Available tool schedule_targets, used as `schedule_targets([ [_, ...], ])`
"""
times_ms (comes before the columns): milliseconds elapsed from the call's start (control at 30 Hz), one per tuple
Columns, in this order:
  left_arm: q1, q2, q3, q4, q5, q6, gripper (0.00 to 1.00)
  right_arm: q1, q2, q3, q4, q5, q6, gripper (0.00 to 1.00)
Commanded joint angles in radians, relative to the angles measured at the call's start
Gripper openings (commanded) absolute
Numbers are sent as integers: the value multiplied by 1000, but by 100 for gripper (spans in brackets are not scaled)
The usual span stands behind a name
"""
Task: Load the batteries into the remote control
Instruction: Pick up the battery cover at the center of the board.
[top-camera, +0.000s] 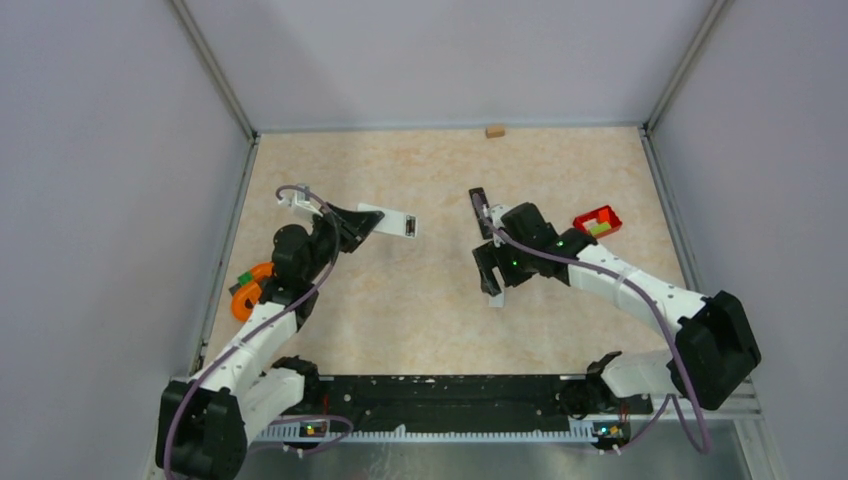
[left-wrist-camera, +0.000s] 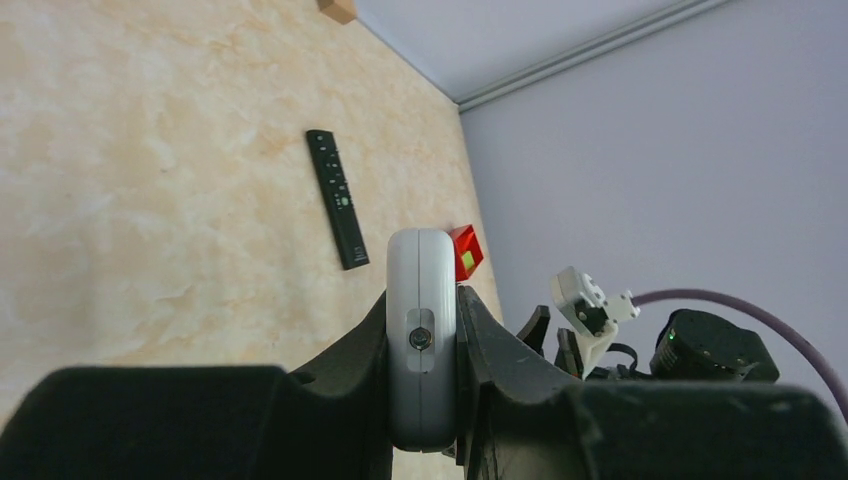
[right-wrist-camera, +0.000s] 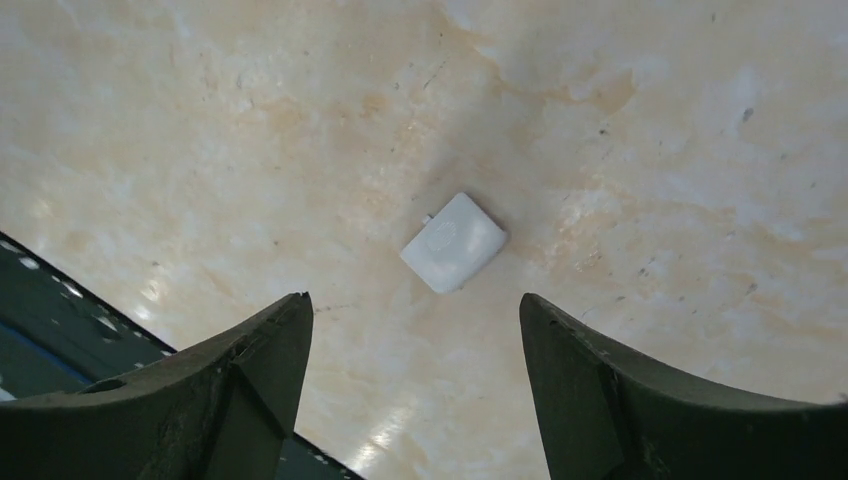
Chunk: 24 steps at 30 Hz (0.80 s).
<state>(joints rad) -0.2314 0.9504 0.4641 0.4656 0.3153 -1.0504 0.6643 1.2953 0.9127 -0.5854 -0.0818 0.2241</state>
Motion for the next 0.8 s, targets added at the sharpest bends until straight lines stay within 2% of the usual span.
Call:
schedule_targets([
  [0, 36, -17, 47, -38, -4, 45, 0, 16, 60, 67, -22, -37, -385, 77],
  [133, 73, 6, 54, -36, 45, 29, 0, 68, 169, 97, -72, 24, -537, 77],
  [267, 85, 1, 56, -38, 49, 35, 0, 86, 255, 101, -91, 68, -592, 76],
  [767, 120, 12, 52, -47, 48, 30, 0, 71, 339, 76, -65, 15, -765, 76],
])
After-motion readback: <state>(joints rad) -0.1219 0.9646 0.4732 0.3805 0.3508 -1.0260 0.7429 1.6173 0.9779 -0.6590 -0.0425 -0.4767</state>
